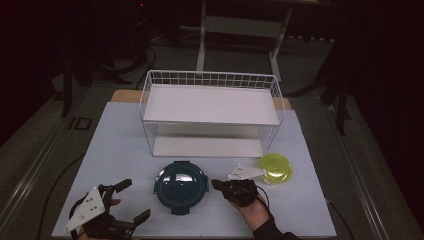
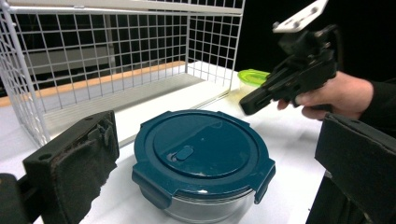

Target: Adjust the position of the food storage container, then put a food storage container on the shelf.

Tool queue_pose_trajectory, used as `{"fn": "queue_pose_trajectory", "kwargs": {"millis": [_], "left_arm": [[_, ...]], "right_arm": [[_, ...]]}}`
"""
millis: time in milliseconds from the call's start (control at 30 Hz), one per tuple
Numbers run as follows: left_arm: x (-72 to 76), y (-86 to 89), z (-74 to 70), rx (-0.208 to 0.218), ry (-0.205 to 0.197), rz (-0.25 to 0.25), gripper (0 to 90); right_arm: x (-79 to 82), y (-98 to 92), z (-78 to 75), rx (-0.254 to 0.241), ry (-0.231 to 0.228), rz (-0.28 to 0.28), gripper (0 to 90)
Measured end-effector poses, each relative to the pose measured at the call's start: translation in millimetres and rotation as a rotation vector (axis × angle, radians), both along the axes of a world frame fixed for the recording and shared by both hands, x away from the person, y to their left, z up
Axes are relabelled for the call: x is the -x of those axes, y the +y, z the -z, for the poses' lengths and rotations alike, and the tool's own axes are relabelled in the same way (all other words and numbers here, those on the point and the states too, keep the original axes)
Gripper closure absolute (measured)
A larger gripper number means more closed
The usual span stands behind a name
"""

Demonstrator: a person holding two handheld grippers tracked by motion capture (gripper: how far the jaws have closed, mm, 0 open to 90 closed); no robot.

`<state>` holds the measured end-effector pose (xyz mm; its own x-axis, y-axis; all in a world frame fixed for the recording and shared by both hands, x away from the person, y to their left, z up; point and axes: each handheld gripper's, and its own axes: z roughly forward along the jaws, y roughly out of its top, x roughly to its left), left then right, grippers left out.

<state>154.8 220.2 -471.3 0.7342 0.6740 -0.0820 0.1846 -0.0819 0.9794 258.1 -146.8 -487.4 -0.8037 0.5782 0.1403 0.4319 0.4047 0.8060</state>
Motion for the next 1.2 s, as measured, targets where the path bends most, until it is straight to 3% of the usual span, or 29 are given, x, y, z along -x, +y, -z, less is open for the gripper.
{"fn": "queue_pose_trajectory", "kwargs": {"millis": [67, 100, 267, 300, 400, 600, 667, 833, 933, 1000, 1033, 1067, 1100, 1200], "left_arm": [[-1.4, 0.1, -0.1, 0.006, 0.022, 0.001, 0.0], [-2.1, 0.0, -0.5, 0.007, 0.034, 0.01, 0.0], [-5.3, -3.8, -6.2, 0.011, 0.051, 0.059, 0.0], [-6.3, -4.2, -7.7, 0.008, 0.054, 0.059, 0.0], [-10.9, -4.3, -12.8, -0.011, 0.07, 0.064, 0.0], [-22.7, -4.4, -25.4, -0.045, 0.104, 0.086, 0.0], [-26.2, -6.3, -28.4, -0.076, 0.124, 0.1, 0.0], [-33.0, -7.6, -33.3, -0.085, 0.147, 0.096, 0.0], [-42.9, -5.1, -36.6, -0.065, 0.19, 0.077, 0.0], [-49.3, -3.9, -35.6, -0.052, 0.227, 0.068, 0.0], [-49.3, -3.9, -35.6, -0.052, 0.227, 0.068, 0.0], [-57.9, -2.6, -31.1, -0.05, 0.283, 0.054, 0.0], [-64.2, -2.1, -26.9, -0.046, 0.339, 0.043, 0.0], [-79.9, -0.2, -10.3, -0.033, 0.441, 0.043, 0.0]], "right_arm": [[1.3, -1.8, -1.7, -0.004, -0.01, 0.0, 88.0], [3.8, -4.8, -4.6, -0.009, -0.029, -0.001, 83.0], [7.2, -9.2, -10.6, -0.04, -0.053, 0.007, 74.6], [9.5, -10.3, -17.3, -0.054, -0.084, 0.002, 64.2], [13.4, -10.9, -25.0, -0.07, -0.117, -0.011, 48.3], [20.9, -13.9, -32.8, -0.094, -0.189, 0.016, 21.9], [23.1, -13.9, -34.3, -0.072, -0.213, 0.022, 10.9], [24.9, -16.2, -37.5, -0.076, -0.241, 0.049, 11.0], [26.7, -20.5, -41.8, -0.095, -0.275, 0.086, 15.7], [27.0, -22.6, -44.5, -0.083, -0.284, 0.074, 16.0], [27.0, -22.6, -44.5, -0.083, -0.284, 0.074, 16.0], [26.6, -23.8, -45.7, -0.076, -0.274, 0.078, 16.1], [26.7, -28.4, -47.4, -0.106, -0.274, 0.078, 19.7], [27.8, -33.6, -50.4, -0.091, -0.294, 0.093, 20.0]]}}
